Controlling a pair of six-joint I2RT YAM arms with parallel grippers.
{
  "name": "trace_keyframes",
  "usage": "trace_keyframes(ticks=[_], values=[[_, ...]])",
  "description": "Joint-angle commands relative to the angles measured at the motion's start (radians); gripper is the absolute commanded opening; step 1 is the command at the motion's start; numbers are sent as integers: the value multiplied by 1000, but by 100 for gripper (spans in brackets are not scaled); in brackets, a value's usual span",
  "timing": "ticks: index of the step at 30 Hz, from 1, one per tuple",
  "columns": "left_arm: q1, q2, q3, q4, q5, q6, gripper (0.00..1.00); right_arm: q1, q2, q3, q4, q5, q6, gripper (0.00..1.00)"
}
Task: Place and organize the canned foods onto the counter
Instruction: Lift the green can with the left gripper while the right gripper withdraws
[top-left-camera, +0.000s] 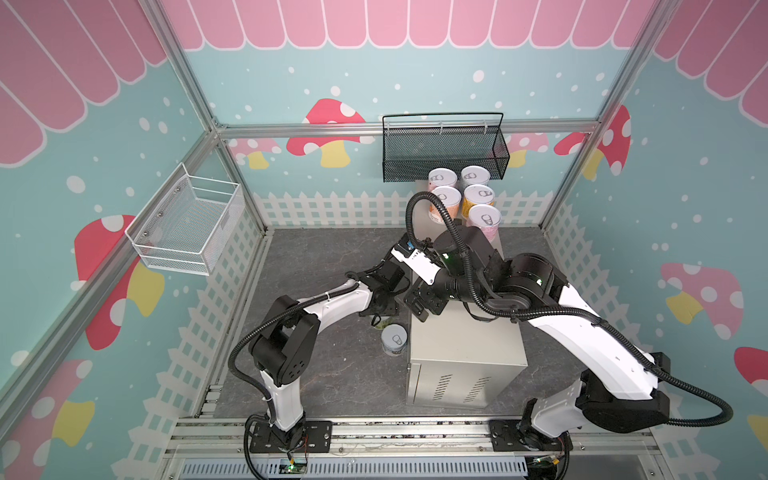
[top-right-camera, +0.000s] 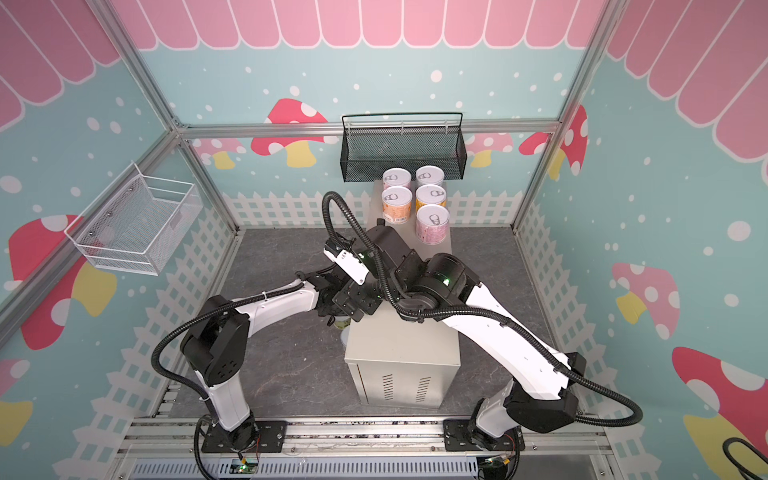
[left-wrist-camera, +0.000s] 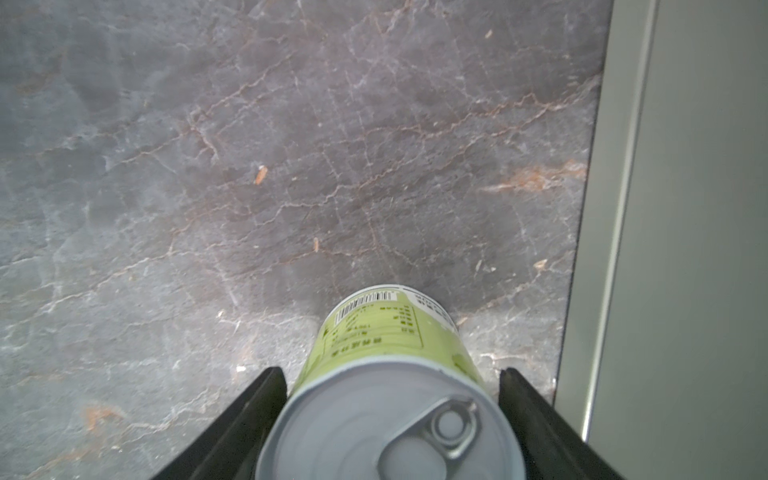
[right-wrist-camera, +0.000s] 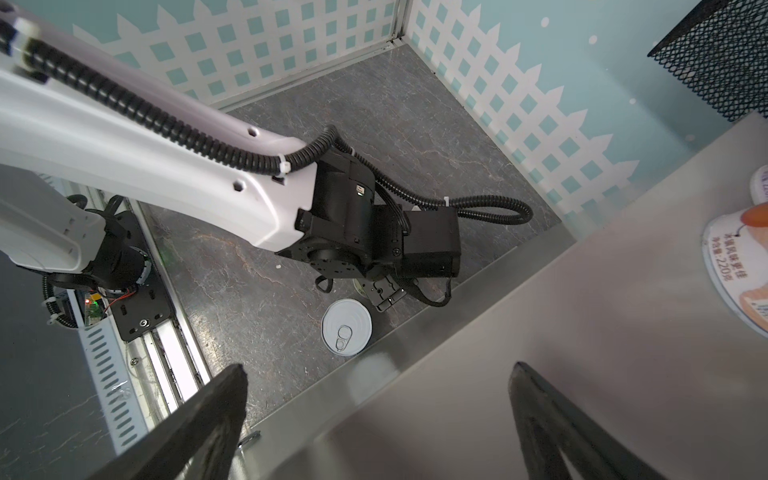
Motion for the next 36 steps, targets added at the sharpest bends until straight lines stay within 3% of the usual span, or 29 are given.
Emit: trace_keyframes(ticks=[1, 12, 23, 26, 29, 36], values=[[14, -90, -24, -13, 3, -20, 73, 8, -32, -18, 15, 25, 8, 99], [151, -383, -33, -115, 80, 97, 69, 8, -102, -30, 22, 94, 45, 99], [174, -527, 332, -423, 319, 314, 70, 8, -232, -161, 19, 320, 174, 99], [143, -532, 453, -486, 384, 356, 70, 8, -276, -193, 12, 424, 236, 99], [70, -498, 598, -572, 331, 393, 70, 7, -328, -219, -2, 519, 296, 99], [-37, -371, 884, -701, 323, 437, 70, 8, -424, -282, -9, 559, 345, 99]])
